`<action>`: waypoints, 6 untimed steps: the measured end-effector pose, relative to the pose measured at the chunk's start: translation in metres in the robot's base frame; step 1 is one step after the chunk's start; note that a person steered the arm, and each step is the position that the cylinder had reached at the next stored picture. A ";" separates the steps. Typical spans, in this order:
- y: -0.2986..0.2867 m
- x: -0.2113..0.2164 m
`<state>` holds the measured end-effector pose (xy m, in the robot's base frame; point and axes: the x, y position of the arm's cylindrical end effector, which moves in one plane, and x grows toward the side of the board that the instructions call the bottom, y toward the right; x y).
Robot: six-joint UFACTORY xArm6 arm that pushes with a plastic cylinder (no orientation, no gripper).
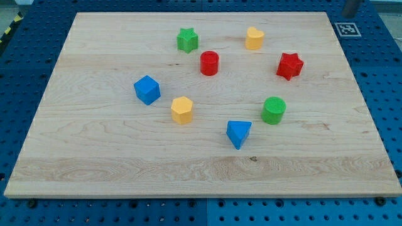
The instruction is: Point at the yellow heart
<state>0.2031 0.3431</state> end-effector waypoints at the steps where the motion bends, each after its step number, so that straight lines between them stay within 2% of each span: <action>1: 0.000 0.000; 2: -0.008 0.011; 4: -0.091 0.094; 6: -0.126 0.096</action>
